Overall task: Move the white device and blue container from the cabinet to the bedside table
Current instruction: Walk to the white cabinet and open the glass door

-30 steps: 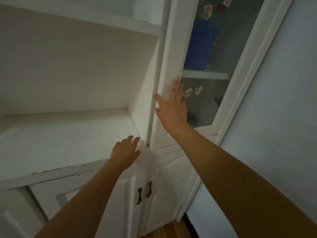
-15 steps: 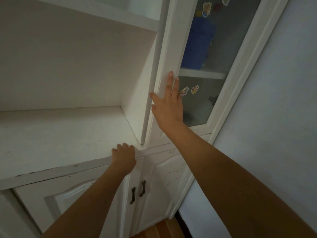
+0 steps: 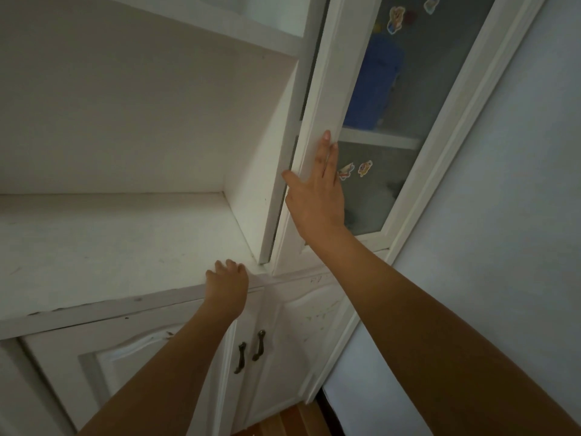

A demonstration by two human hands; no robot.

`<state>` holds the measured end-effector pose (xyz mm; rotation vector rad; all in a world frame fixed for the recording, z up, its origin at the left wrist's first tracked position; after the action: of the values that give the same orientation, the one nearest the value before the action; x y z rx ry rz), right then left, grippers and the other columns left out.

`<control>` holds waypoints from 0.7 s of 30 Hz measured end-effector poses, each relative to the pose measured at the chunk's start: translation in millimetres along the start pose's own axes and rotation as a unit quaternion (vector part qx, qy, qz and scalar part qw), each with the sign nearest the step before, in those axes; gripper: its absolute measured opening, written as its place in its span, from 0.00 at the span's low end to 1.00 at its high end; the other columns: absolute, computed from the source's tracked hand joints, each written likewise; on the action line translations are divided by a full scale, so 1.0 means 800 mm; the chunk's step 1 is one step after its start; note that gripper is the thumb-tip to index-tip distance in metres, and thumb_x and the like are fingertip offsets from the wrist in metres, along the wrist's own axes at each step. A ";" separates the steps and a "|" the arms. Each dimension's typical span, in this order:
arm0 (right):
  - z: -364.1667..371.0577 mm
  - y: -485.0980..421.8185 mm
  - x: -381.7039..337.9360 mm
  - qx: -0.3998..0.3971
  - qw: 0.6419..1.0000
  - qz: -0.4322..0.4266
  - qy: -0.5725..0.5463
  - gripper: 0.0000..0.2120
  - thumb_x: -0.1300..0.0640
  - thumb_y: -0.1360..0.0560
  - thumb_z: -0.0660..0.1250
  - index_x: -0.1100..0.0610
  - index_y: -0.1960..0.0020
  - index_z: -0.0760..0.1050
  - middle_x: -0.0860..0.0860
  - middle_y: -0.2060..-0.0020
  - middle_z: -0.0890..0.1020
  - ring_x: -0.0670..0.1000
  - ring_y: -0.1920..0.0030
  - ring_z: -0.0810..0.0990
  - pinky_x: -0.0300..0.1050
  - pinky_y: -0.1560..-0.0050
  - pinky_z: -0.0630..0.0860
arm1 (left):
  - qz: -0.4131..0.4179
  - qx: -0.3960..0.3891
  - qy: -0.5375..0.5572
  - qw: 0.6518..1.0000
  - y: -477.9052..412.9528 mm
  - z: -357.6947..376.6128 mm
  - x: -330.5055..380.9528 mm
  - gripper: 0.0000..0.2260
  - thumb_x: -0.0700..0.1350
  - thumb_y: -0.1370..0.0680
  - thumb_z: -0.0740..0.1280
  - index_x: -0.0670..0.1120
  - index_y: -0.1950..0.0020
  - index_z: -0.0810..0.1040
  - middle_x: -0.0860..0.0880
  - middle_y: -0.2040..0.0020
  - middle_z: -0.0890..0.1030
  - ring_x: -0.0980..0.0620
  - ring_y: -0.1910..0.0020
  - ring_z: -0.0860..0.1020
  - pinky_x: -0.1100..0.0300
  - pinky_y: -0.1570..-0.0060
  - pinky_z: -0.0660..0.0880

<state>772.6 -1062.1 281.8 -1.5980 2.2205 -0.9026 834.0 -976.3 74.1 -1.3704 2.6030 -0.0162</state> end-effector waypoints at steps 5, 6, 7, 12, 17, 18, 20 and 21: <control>-0.014 0.028 0.014 0.025 1.000 0.003 0.017 0.11 0.52 0.23 0.60 0.53 0.43 0.70 0.67 0.26 0.43 0.68 0.27 0.45 0.57 0.33 0.65 | -0.016 -0.024 0.030 0.999 -0.008 0.001 0.002 0.17 0.43 0.25 0.61 0.42 0.37 0.66 0.43 0.40 0.71 0.45 0.44 0.71 0.54 0.49 0.72; -0.015 0.031 0.015 0.022 0.999 0.005 0.027 0.12 0.50 0.23 0.60 0.53 0.43 0.70 0.67 0.27 0.43 0.68 0.27 0.45 0.57 0.32 0.64 | -0.021 -0.029 0.034 0.999 -0.008 0.001 0.003 0.17 0.44 0.24 0.61 0.42 0.36 0.65 0.43 0.39 0.70 0.45 0.43 0.70 0.53 0.48 0.71; -0.017 0.035 0.018 0.021 0.999 0.007 0.035 0.12 0.48 0.23 0.60 0.53 0.43 0.69 0.68 0.27 0.43 0.69 0.27 0.45 0.57 0.31 0.63 | -0.022 -0.030 0.035 0.999 -0.007 0.000 0.005 0.18 0.44 0.24 0.61 0.41 0.36 0.65 0.43 0.39 0.70 0.44 0.42 0.70 0.53 0.47 0.71; -0.020 0.047 0.023 0.045 0.998 0.025 0.032 0.09 0.51 0.26 0.65 0.55 0.49 0.70 0.70 0.28 0.48 0.70 0.28 0.51 0.54 0.36 0.70 | -0.005 -0.031 0.051 0.998 -0.007 0.003 0.001 0.17 0.48 0.24 0.60 0.44 0.36 0.65 0.44 0.40 0.70 0.45 0.43 0.70 0.53 0.47 0.71; -0.036 0.068 0.036 0.055 0.998 0.022 0.031 0.10 0.48 0.25 0.63 0.53 0.49 0.70 0.68 0.27 0.48 0.68 0.27 0.52 0.51 0.37 0.70 | 0.013 -0.008 0.085 0.996 0.004 0.002 0.001 0.19 0.50 0.25 0.60 0.46 0.36 0.64 0.45 0.39 0.69 0.45 0.41 0.68 0.52 0.43 0.68; -0.039 0.073 0.039 0.054 0.998 0.021 0.028 0.10 0.48 0.25 0.62 0.53 0.49 0.69 0.68 0.27 0.48 0.68 0.27 0.51 0.52 0.36 0.70 | 0.013 -0.002 0.084 0.996 0.007 0.003 0.001 0.20 0.51 0.25 0.61 0.46 0.35 0.63 0.45 0.38 0.68 0.45 0.40 0.67 0.51 0.41 0.67; -0.047 0.085 0.049 0.059 0.998 0.023 0.017 0.11 0.47 0.25 0.62 0.54 0.50 0.69 0.67 0.26 0.47 0.67 0.27 0.50 0.53 0.35 0.68 | 0.006 0.017 0.088 0.996 0.014 0.000 0.004 0.21 0.51 0.26 0.61 0.47 0.34 0.62 0.45 0.37 0.68 0.45 0.38 0.66 0.49 0.39 0.65; -0.051 0.091 0.054 0.065 0.998 0.023 0.011 0.10 0.48 0.25 0.62 0.54 0.50 0.69 0.67 0.26 0.48 0.67 0.27 0.51 0.53 0.35 0.68 | 0.004 0.032 0.109 0.994 0.017 -0.005 0.009 0.21 0.50 0.25 0.60 0.46 0.34 0.62 0.45 0.37 0.69 0.45 0.38 0.66 0.49 0.38 0.64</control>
<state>679.5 -1073.8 274.8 -1.4798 2.1562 -1.0339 818.0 -974.4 75.4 -1.4066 2.7563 -0.2581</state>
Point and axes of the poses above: each hand's wrist, its own y-axis away from the middle knuckle, its own z-axis out of the palm, x = y × z, the point moved 8 cm from there along -y, towards the middle knuckle
